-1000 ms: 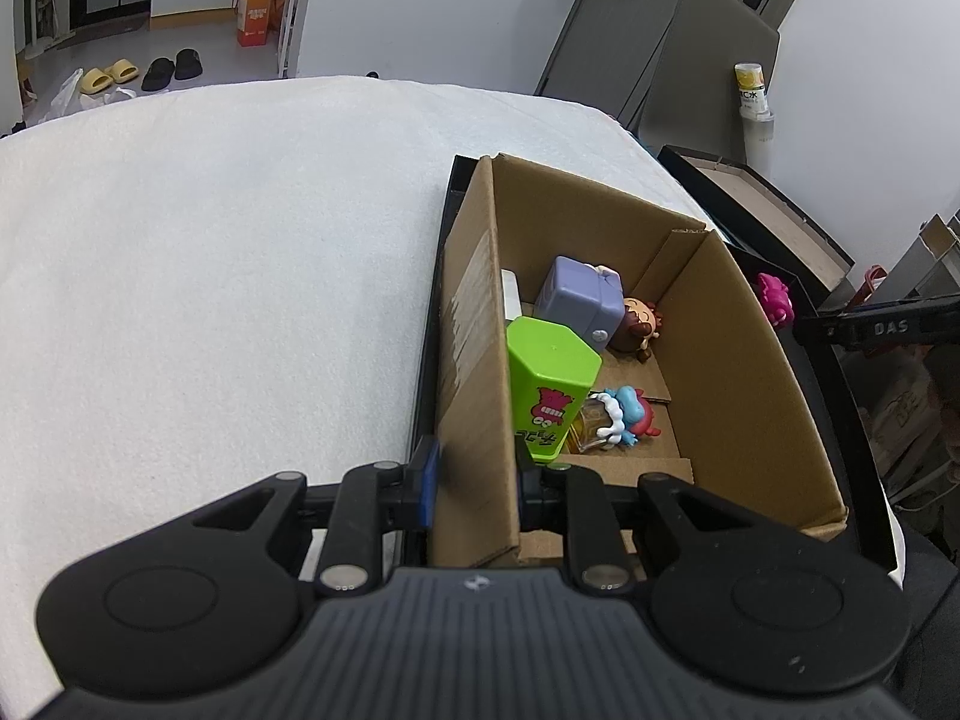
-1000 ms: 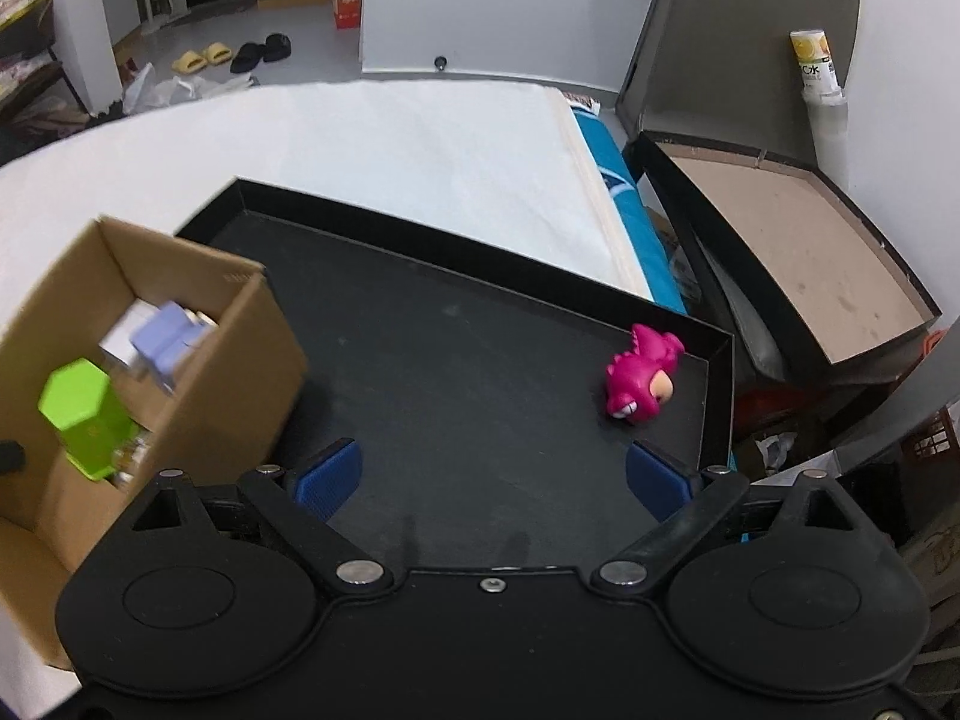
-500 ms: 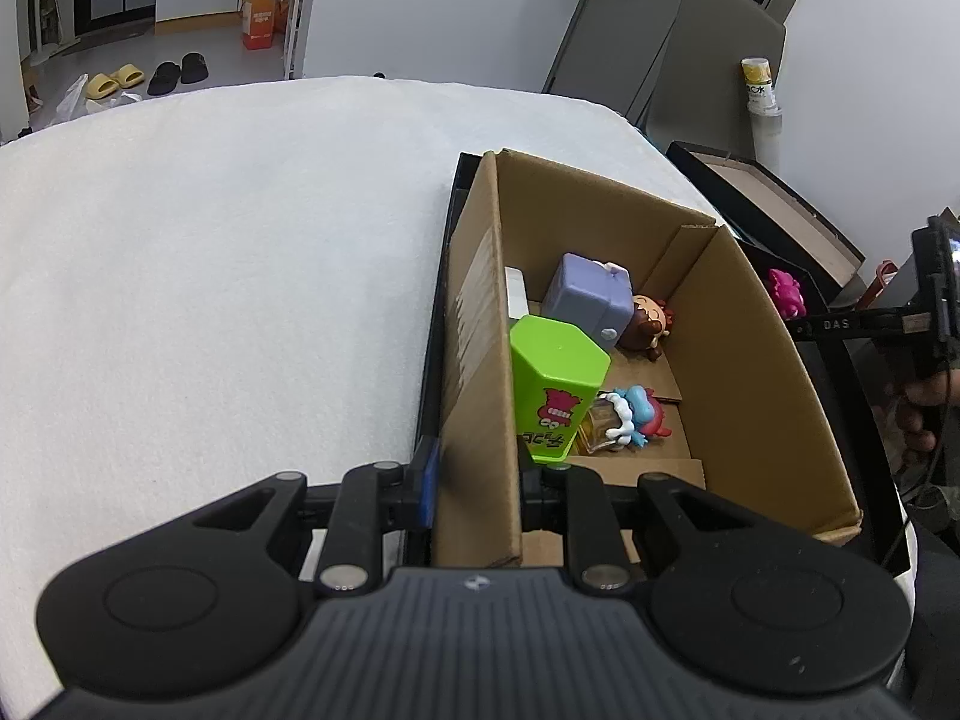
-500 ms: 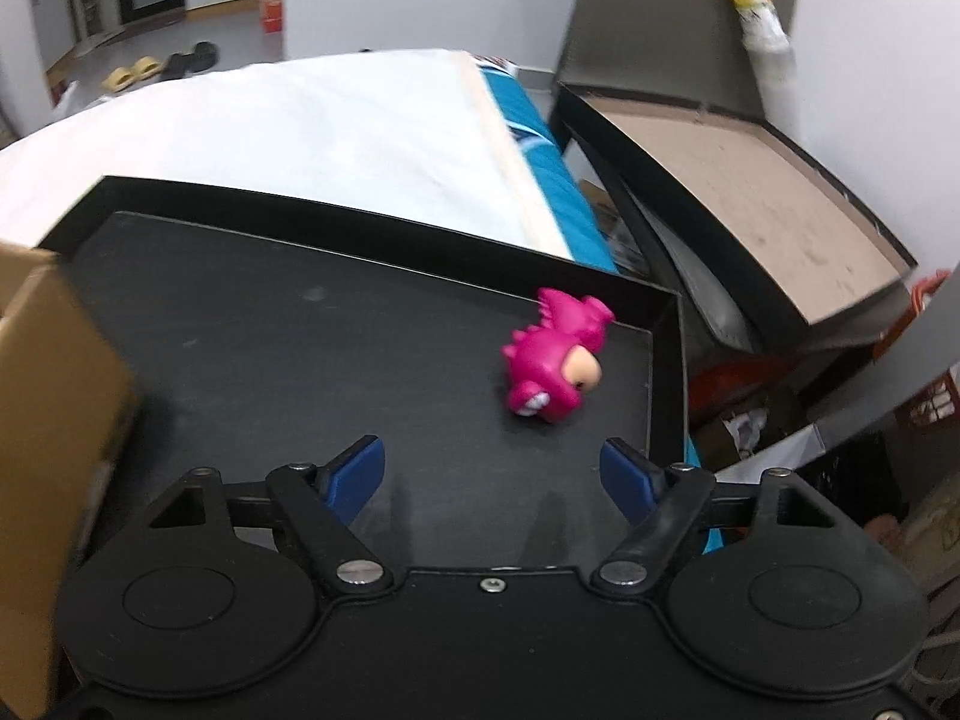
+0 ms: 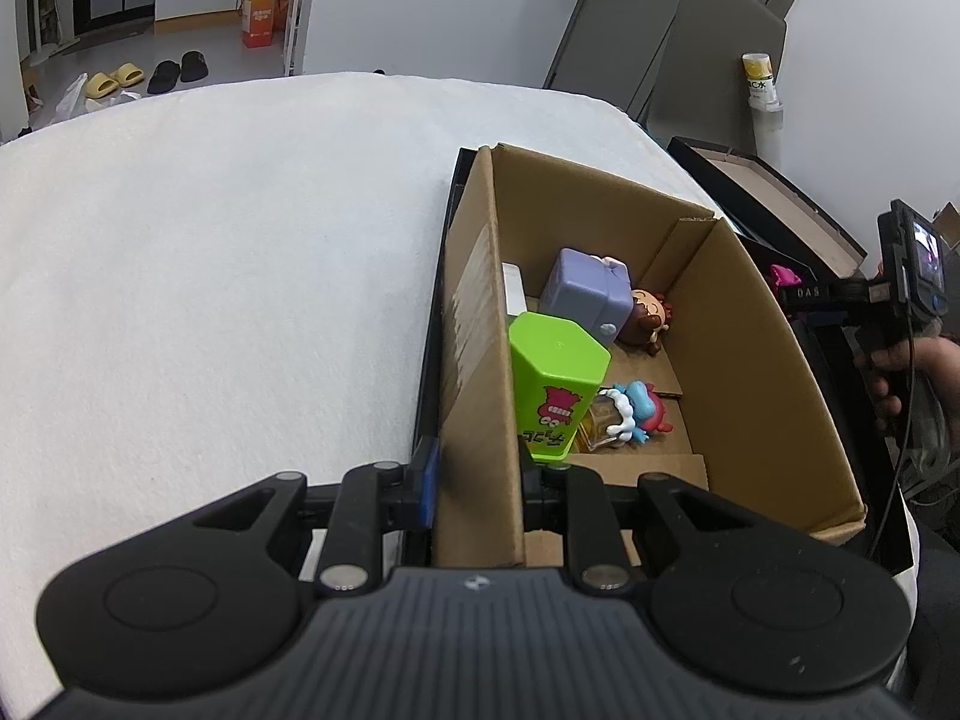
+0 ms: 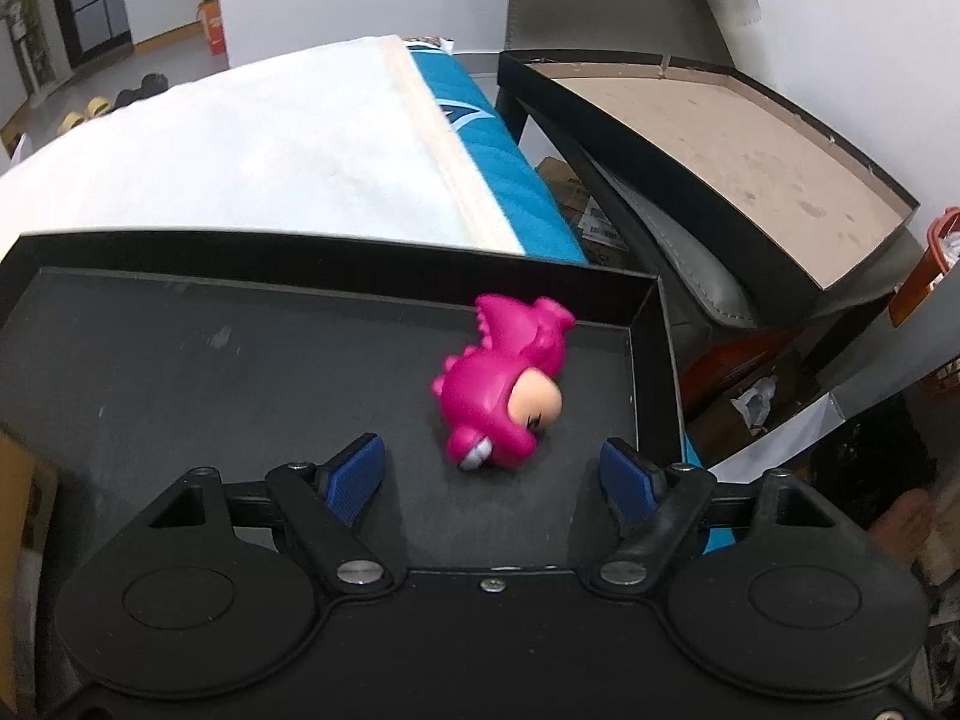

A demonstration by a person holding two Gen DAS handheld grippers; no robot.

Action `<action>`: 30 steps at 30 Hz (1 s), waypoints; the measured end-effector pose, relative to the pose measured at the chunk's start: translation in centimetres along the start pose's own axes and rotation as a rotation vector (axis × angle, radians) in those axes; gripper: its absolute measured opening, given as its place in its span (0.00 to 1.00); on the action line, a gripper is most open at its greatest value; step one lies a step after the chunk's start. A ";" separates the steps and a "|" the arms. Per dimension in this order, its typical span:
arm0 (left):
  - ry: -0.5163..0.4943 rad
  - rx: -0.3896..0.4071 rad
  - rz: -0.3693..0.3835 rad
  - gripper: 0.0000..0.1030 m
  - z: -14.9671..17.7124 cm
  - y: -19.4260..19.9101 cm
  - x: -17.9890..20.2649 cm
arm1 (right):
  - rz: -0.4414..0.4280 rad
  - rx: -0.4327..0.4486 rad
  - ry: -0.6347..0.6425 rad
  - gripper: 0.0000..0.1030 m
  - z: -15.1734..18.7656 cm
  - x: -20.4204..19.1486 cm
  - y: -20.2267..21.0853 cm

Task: Organize rigid objects
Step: 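Move the right gripper toward the pink dinosaur figure, then close the right gripper on the pink dinosaur figure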

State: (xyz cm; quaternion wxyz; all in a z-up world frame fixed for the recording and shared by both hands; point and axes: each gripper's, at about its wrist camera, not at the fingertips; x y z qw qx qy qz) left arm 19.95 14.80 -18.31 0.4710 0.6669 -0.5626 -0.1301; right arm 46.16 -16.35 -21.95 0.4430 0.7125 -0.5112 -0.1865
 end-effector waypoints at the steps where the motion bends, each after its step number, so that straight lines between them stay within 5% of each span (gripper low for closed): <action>1: 0.001 0.000 -0.001 0.20 0.0 0.0 0.0 | -0.003 -0.001 -0.012 0.75 -0.2 0.2 -0.2; 5: 0.000 0.001 -0.002 0.20 0.0 0.0 0.0 | -0.002 -0.004 -0.075 0.70 -0.8 1.1 -0.9; 7: 0.001 0.000 -0.002 0.20 0.0 0.0 0.1 | -0.004 0.012 -0.073 0.40 -0.9 1.2 -0.7; 30: 0.005 -0.004 0.004 0.20 0.0 0.0 -0.1 | -0.033 0.025 0.095 0.40 -2.3 -3.1 8.3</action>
Point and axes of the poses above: each gripper's, at about its wrist camera, not at the fingertips, and y roughly against the way its jaws point, x to its right, z to its underside, and after that the axes turned 10 degrees about y, right-handed
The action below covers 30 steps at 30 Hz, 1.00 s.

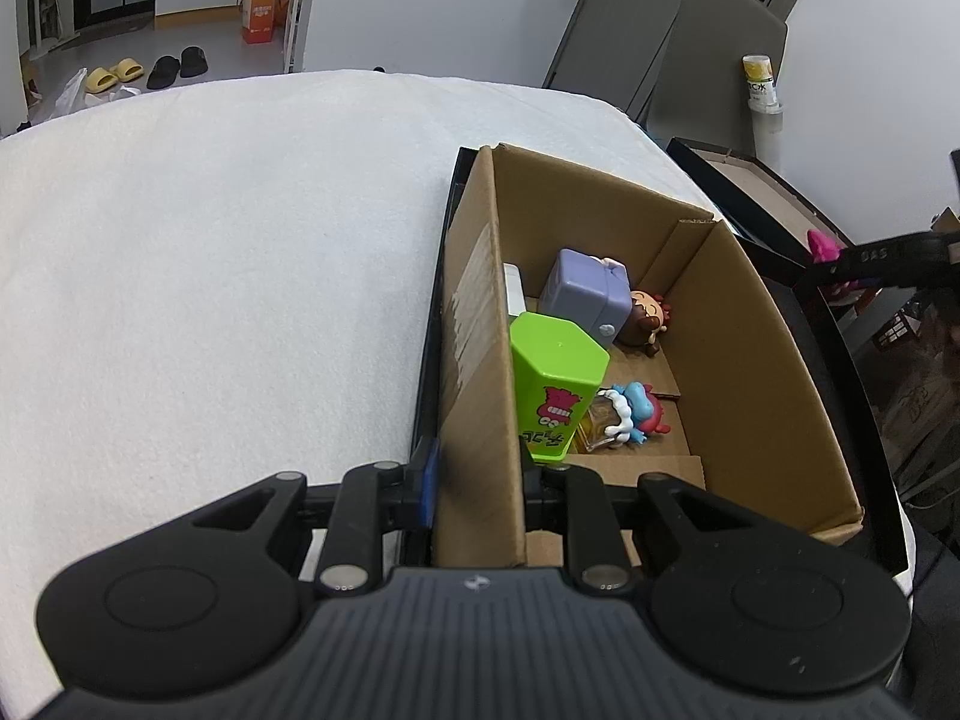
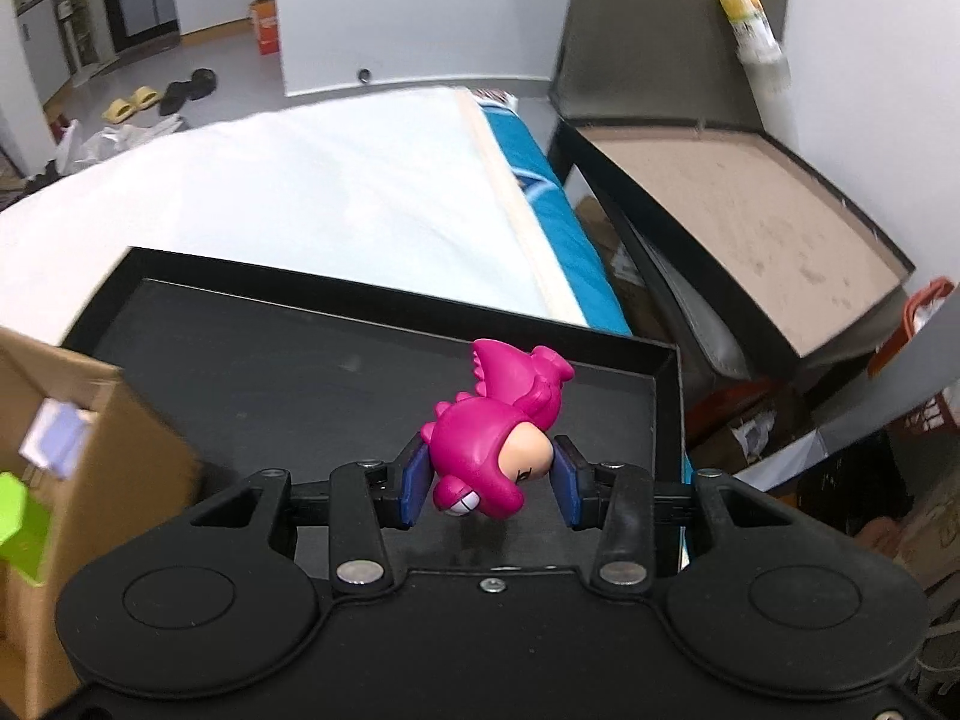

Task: Organize rigid objects
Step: 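Close the right gripper on the pink dinosaur figure, then carry the pink dinosaur into the box and open the right gripper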

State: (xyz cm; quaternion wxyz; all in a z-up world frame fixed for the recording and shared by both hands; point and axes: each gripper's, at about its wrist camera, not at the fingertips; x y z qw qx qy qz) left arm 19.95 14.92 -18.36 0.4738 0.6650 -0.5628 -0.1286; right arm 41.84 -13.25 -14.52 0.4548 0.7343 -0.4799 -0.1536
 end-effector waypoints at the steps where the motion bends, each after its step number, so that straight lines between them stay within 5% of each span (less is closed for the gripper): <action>1: 0.001 0.000 0.000 0.20 0.0 0.0 0.0 | -0.001 0.005 0.007 0.40 -0.2 -0.4 0.5; 30: 0.030 -0.014 0.023 0.20 -0.4 0.1 -0.5 | -0.088 0.071 0.170 0.40 -2.9 -11.6 9.3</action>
Point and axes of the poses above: each gripper's, at about its wrist camera, not at the fingertips, and y roughly against the way its jaws point, x to its right, z to its underside, and after that the axes turned 10 degrees about y, right-handed
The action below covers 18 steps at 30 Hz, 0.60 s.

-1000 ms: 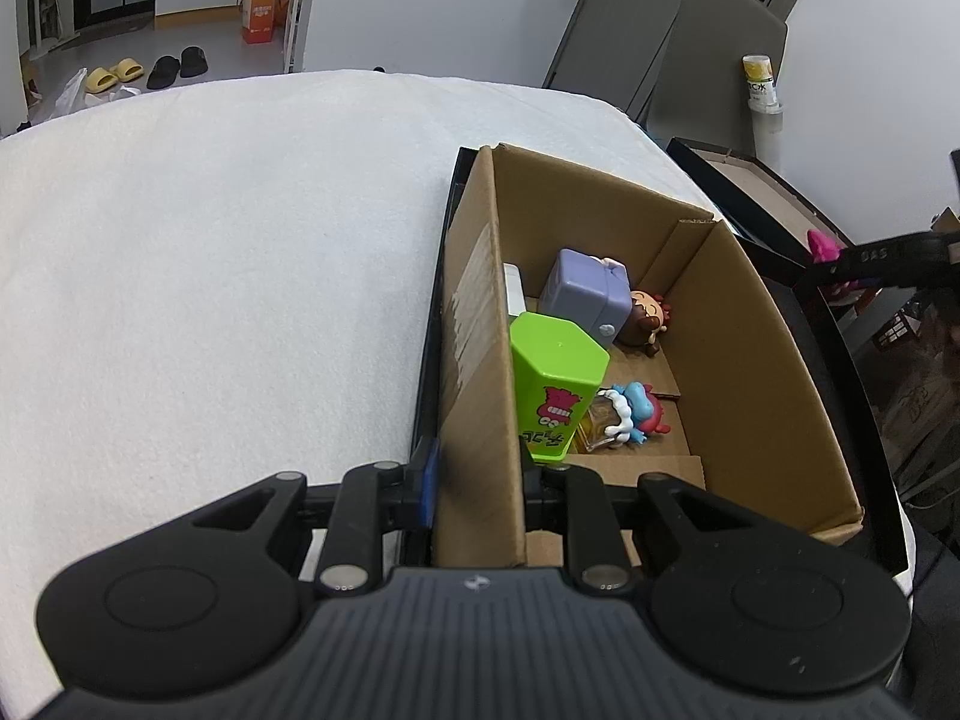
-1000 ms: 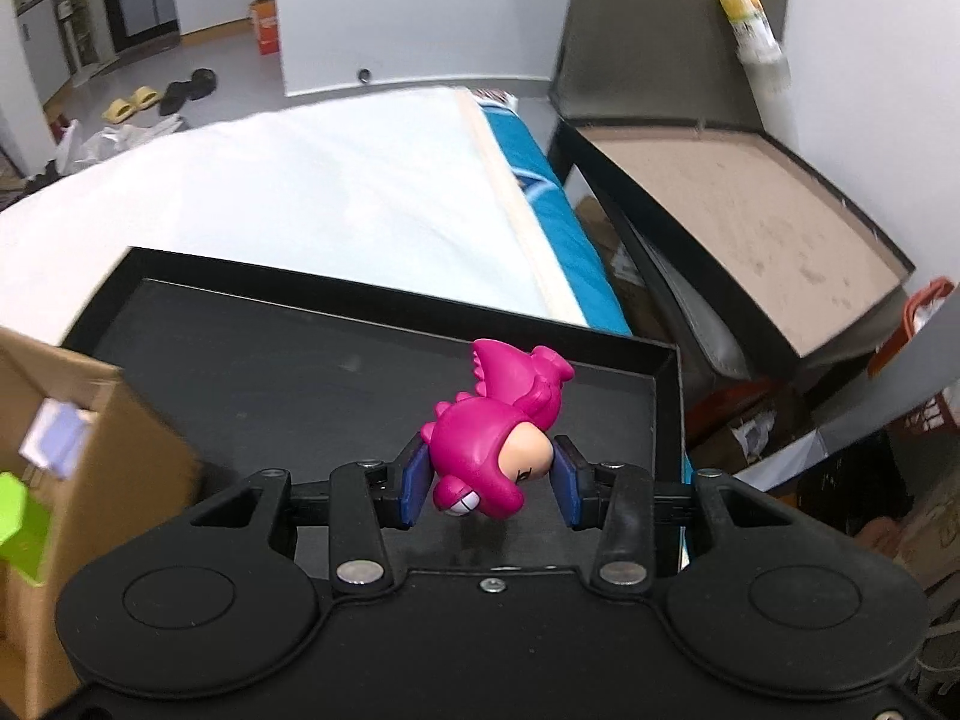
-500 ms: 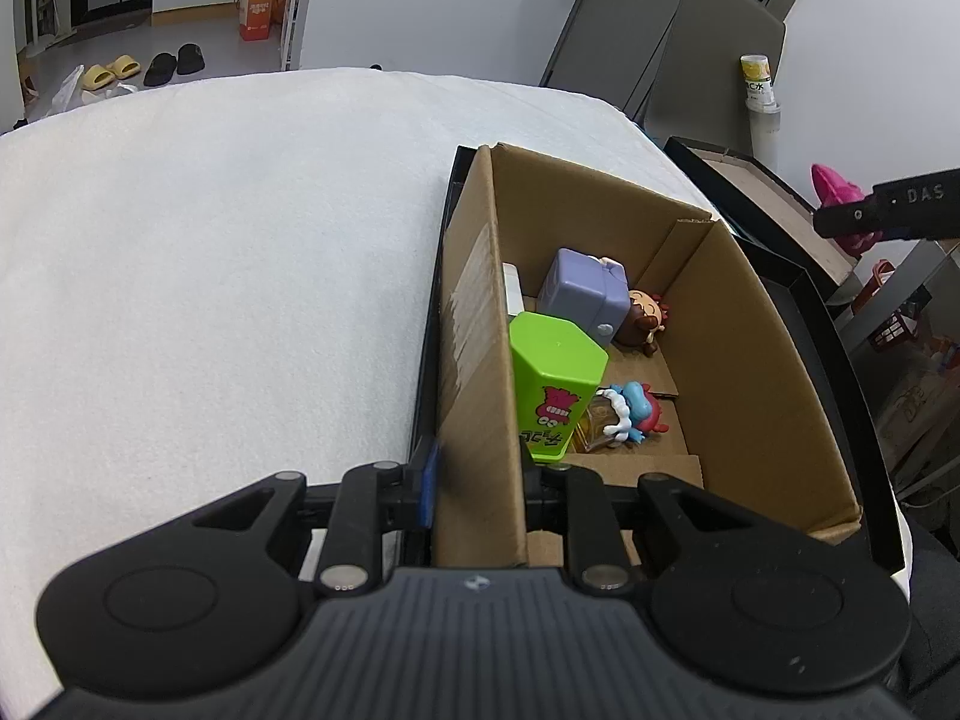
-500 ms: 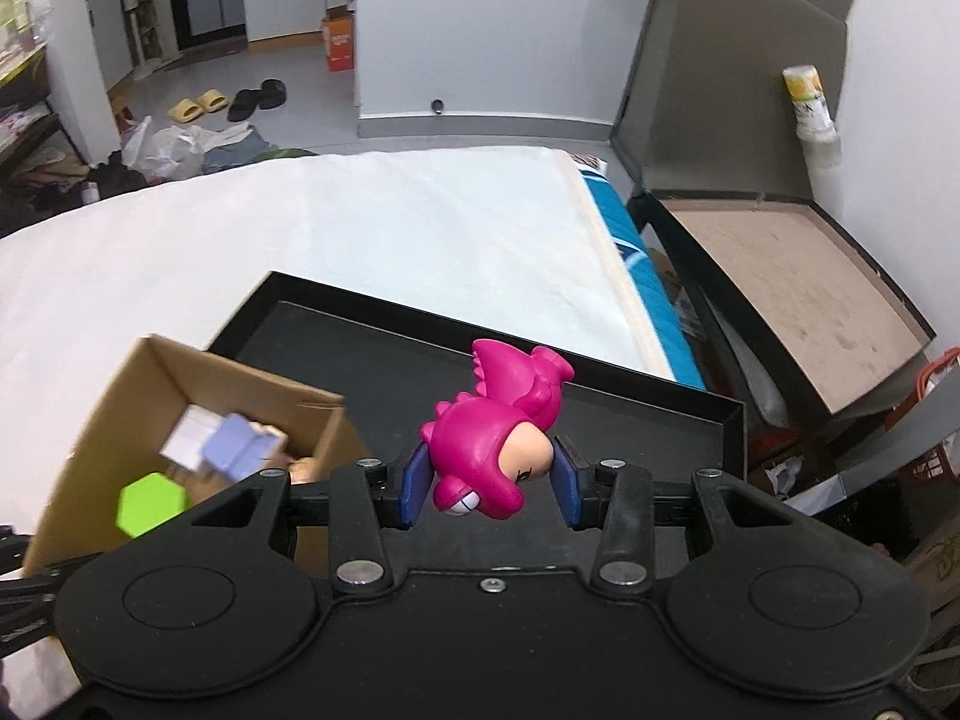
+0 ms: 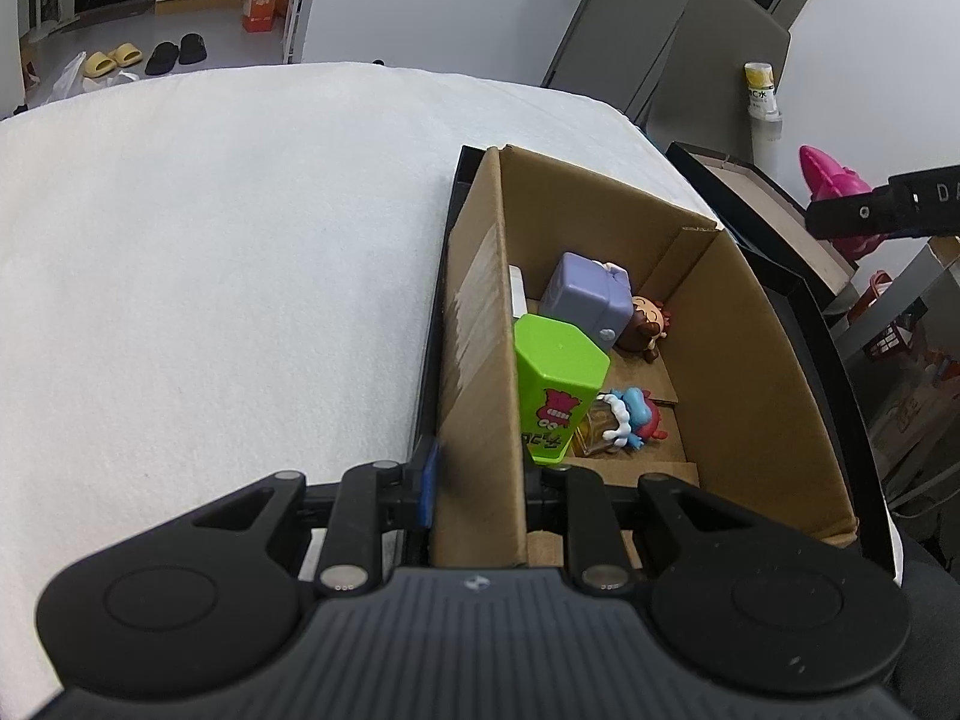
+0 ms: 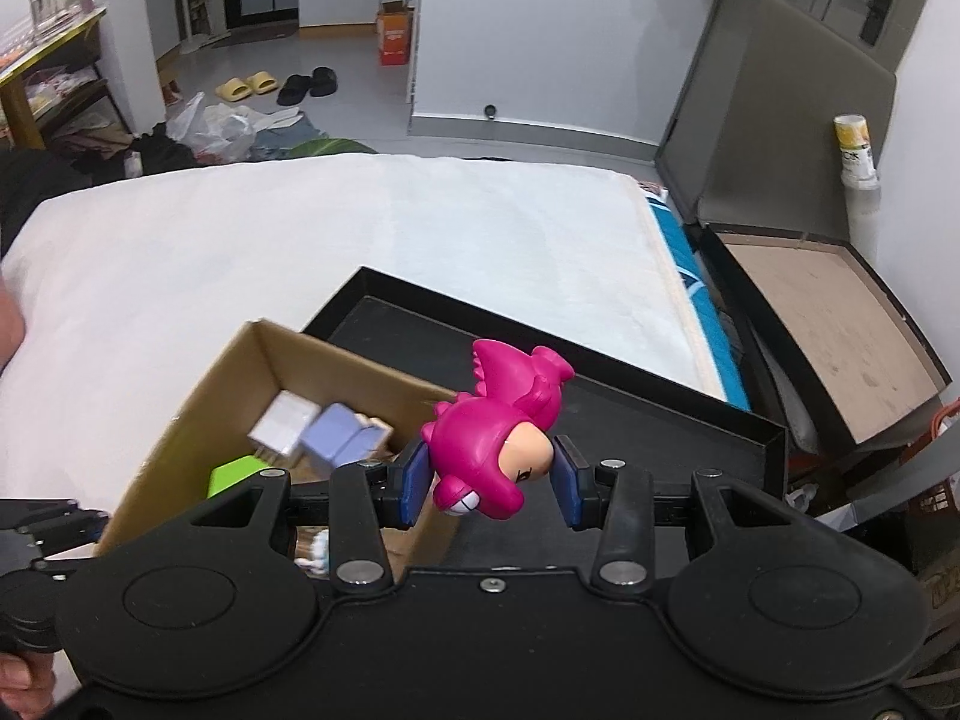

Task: Organize rigid objects
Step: 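Carry the pink dinosaur into the box and open the right gripper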

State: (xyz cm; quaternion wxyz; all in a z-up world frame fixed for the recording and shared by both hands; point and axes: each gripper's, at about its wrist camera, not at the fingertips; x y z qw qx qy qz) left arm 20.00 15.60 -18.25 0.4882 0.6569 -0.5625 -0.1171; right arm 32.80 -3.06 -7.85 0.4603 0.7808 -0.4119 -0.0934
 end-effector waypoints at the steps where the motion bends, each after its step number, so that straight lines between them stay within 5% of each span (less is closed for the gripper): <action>1: 0.001 0.000 0.001 0.20 0.0 0.0 0.0 | -0.006 -0.001 0.003 0.40 -0.1 -0.4 0.0; 18: 0.011 -0.003 0.009 0.20 -0.1 0.2 -0.3 | -0.037 -0.052 0.052 0.40 0.5 -5.7 -1.2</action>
Point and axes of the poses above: each gripper's, at about its wrist camera, not at the fingertips, and y roughly against the way its jaws point, x to its right, z to its underside, and after that the axes turned 10 degrees about y, right-handed
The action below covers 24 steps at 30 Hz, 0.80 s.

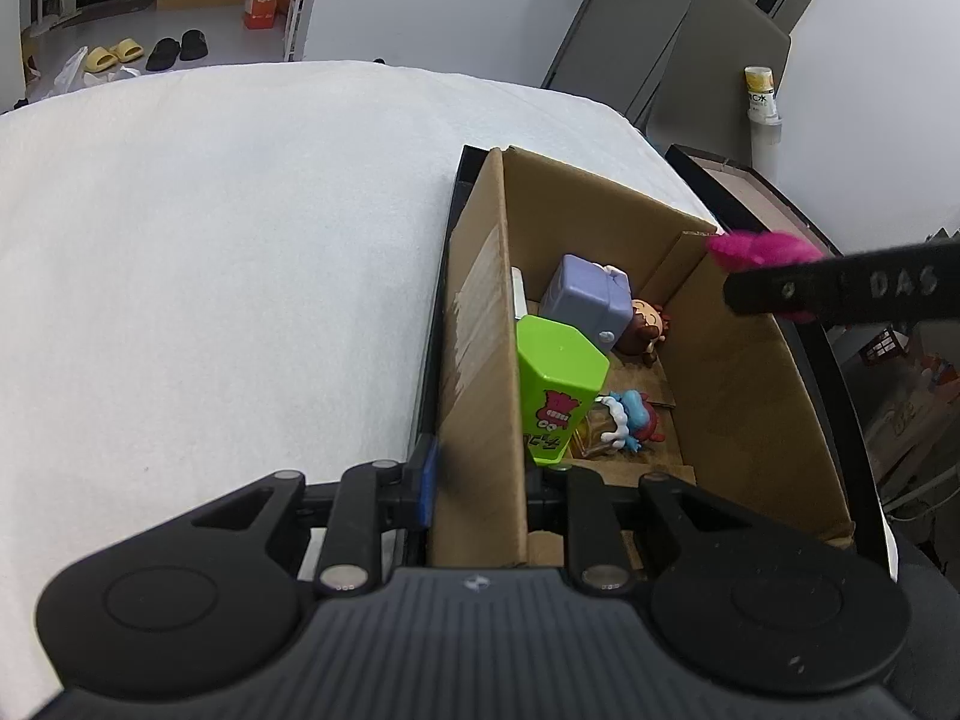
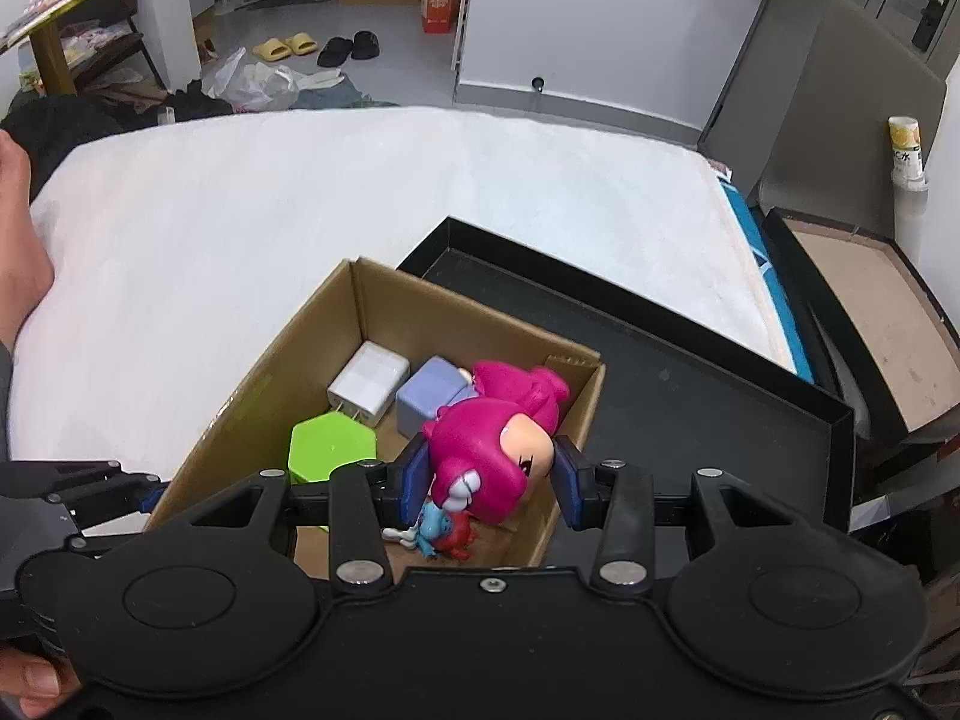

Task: Organize rigid objects
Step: 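Carry the pink dinosaur into the box and open the right gripper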

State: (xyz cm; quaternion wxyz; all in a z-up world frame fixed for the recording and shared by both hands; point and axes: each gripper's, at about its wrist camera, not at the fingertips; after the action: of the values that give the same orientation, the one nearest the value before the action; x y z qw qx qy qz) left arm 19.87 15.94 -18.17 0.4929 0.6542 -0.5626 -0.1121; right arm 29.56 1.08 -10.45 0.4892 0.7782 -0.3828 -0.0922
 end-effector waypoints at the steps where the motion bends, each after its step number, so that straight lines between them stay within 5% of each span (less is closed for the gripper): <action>1: 0.002 0.000 0.001 0.20 0.0 0.0 0.0 | 0.002 -0.005 0.000 0.40 0.1 -0.1 -0.2; 3: 0.004 -0.001 0.003 0.20 -0.1 0.0 0.0 | 0.000 -0.015 0.012 0.41 0.3 -0.5 -0.6; 6: 0.001 0.001 0.004 0.21 0.0 0.0 0.0 | 0.026 -0.042 0.041 0.59 0.6 -1.0 -1.2; 24: -0.025 -0.004 0.001 0.22 0.2 0.2 0.3 | -0.010 0.021 -0.130 0.71 3.5 2.4 2.0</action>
State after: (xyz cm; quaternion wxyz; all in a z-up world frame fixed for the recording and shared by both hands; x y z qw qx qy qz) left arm 19.76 15.62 -17.98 0.4873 0.6515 -0.5688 -0.1209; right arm 28.41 -3.46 -10.02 0.4546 0.7777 -0.4108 -0.1409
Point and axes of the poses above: each gripper's, at about its wrist camera, not at the fingertips, and y roughly against the way its jaws point, x to its right, z to its underside, and after that the axes turned 10 degrees about y, right-handed
